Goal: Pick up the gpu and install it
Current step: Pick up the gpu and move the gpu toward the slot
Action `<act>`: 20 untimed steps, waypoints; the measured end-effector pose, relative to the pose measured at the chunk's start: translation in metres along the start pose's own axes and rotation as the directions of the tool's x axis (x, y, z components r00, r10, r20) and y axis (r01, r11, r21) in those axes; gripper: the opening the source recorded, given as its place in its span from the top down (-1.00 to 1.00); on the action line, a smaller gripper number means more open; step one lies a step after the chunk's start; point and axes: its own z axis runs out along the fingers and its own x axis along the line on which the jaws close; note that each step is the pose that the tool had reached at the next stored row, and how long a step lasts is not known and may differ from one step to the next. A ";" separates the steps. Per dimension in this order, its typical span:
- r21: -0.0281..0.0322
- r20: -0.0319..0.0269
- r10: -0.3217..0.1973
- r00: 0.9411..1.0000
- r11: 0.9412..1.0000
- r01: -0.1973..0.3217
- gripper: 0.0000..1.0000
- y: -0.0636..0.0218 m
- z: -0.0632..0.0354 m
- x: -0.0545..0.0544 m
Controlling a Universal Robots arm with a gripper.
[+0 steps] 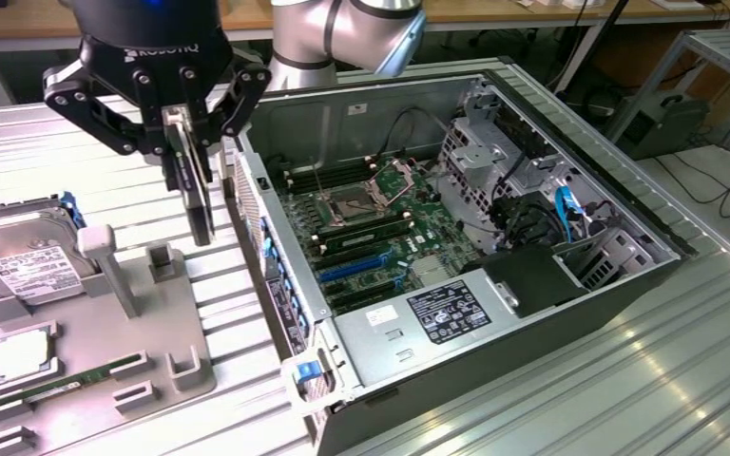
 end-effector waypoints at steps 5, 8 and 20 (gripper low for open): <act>0.000 0.000 0.000 1.000 1.000 0.000 0.44 -0.0002 0.0001 -0.007; 0.000 0.000 0.000 1.000 1.000 0.000 0.44 -0.0004 0.0002 -0.012; 0.000 0.000 0.000 1.000 1.000 0.000 0.44 -0.0008 0.0004 -0.027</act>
